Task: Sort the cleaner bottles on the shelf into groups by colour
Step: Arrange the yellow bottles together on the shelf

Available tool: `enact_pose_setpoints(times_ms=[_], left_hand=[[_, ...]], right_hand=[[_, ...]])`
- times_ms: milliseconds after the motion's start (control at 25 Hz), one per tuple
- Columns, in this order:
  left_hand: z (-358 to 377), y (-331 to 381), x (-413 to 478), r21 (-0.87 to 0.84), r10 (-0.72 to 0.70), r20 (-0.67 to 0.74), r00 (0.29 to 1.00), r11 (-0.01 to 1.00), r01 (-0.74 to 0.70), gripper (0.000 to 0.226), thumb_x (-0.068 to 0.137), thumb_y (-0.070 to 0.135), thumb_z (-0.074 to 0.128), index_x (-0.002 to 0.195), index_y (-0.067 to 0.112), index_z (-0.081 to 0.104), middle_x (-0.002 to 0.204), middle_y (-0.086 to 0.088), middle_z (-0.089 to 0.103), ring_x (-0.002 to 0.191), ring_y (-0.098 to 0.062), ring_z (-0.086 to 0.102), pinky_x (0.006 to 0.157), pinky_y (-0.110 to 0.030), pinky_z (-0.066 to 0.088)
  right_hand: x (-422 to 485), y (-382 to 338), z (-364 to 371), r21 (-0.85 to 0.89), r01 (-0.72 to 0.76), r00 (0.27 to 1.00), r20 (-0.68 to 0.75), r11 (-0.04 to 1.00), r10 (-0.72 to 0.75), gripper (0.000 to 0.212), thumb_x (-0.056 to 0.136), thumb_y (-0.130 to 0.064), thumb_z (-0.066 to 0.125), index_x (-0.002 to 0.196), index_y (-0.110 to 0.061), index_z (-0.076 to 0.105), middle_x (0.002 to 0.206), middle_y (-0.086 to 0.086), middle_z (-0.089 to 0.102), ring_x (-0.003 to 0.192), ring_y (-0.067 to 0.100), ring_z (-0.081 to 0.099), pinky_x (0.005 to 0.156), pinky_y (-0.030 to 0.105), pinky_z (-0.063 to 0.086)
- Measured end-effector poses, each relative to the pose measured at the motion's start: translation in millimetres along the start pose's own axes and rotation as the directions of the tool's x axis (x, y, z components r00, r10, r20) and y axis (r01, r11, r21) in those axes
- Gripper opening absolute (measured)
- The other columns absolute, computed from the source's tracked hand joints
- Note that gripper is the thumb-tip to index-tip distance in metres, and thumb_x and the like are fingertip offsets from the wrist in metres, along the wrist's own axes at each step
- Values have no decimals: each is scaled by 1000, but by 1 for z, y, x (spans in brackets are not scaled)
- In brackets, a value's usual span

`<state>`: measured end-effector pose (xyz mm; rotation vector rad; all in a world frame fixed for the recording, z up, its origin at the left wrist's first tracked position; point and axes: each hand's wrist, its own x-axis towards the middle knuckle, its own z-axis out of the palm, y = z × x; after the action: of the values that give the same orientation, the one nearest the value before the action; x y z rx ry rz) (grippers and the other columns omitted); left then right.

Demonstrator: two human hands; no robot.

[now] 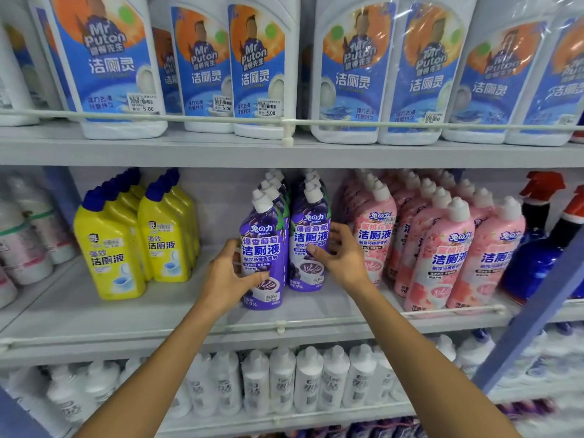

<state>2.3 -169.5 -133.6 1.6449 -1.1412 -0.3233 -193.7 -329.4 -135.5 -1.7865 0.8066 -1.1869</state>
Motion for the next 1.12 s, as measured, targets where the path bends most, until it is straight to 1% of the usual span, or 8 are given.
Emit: enact_pose_setpoints(times_ms=[120,240,320,440,640,800,920,1120], left_hand=[[-4,-6,4,-22,-13,16,1000,1000,14,63,68,21,93,115,27,51,96,23,65,79,9,65,64,-14,51],[-7,-15,9,-86,-35,72,997,995,41,69,68,23,94,125,29,55,108,19,68,96,1,65,76,-25,57],[-7,-21,14,-141,-40,127,991,988,58,64,70,17,92,126,24,60,111,12,73,101,-6,69,82,-31,60],[-2,-28,16,-193,-25,141,990,980,53,55,73,8,88,122,17,65,111,4,77,102,-17,73,79,-28,61],[9,-24,11,-224,-29,94,995,973,49,51,74,10,88,118,24,67,106,7,78,91,-12,75,77,-33,62],[16,-21,5,-235,-18,50,999,972,29,47,75,11,88,108,36,66,104,11,77,93,-9,74,75,-29,61],[23,-20,0,-202,-26,8,1000,979,27,44,75,16,88,112,28,65,105,10,76,94,-9,74,74,-28,62],[31,-14,-5,-125,-63,-77,995,991,53,46,73,25,90,110,17,65,105,2,76,88,-10,74,74,-35,63]], right_hand=[[2,2,-1,-17,-10,1000,3,1000,10,56,81,-14,85,128,-11,53,105,-11,67,97,13,70,77,23,60],[5,3,-3,-36,-23,1000,5,999,24,56,80,-15,86,126,-12,53,104,-9,68,91,10,72,76,29,61],[4,2,-3,-39,-27,1000,4,999,27,55,81,-12,86,125,-10,53,102,-9,68,85,2,71,72,23,58],[2,1,-4,-40,-17,1000,2,999,17,55,82,-13,85,126,-9,54,102,-10,68,84,-4,70,69,19,57],[3,3,-6,-35,-5,1000,-6,999,5,56,80,-15,87,126,-10,55,102,-7,69,87,7,71,71,22,58],[3,3,-9,-37,16,1000,1,999,-16,56,80,-18,87,125,-12,55,106,-8,69,94,14,71,76,28,61],[3,4,-12,-50,30,999,12,998,-29,55,81,-19,86,126,-12,55,108,-8,69,96,13,70,78,30,61],[3,5,-15,-48,29,999,30,998,-28,54,83,-21,84,127,-14,55,110,-8,68,100,15,69,81,35,62]])
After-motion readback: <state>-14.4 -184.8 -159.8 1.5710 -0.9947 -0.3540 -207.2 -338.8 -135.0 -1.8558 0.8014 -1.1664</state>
